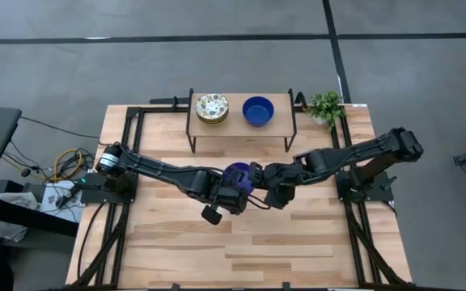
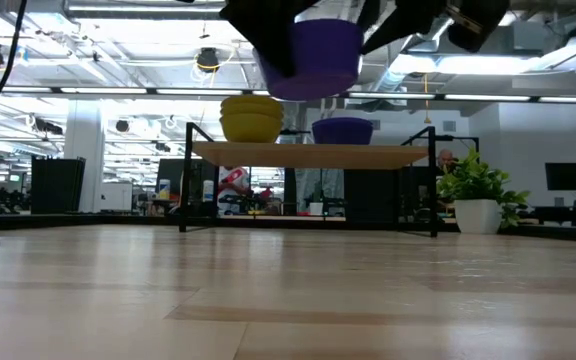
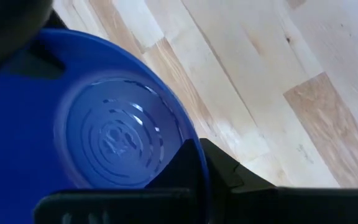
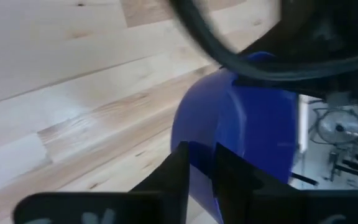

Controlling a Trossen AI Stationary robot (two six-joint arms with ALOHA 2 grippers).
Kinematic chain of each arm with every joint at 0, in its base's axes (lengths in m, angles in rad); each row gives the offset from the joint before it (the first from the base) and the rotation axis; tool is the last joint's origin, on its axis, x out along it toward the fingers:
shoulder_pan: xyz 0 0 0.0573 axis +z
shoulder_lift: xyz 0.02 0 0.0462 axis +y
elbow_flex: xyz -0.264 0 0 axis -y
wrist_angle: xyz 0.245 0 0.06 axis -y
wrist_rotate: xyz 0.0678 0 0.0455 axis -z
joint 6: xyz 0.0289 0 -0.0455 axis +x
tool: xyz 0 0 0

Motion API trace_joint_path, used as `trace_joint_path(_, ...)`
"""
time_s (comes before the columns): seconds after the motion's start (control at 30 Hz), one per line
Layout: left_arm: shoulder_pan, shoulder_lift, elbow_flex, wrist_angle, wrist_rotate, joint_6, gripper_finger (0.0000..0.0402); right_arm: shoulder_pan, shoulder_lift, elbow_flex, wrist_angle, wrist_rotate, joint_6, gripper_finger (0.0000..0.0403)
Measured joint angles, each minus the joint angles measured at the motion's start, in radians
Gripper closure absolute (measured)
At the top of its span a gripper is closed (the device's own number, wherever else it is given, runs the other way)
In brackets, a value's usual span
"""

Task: Pick & Place Mini bowls
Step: Stack the blue bowl on top of the blue bowl on the shelf

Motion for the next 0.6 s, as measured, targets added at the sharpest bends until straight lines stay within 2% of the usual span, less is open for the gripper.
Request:
trace_joint_path(0.43, 0.0, 0.002, -0.002, 0.012, -0.005, -0.002, 0.0398, -0.002, 0.018, -0.001, -0.024, 0.009, 0.028, 0.0396)
trace_joint_path(0.6, 0.0, 0.002, -0.001, 0.018, -0.007, -0.005, 0.0396, -0.007, 0.018, -0.001, -0.032, 0.014, 0.056, 0.04)
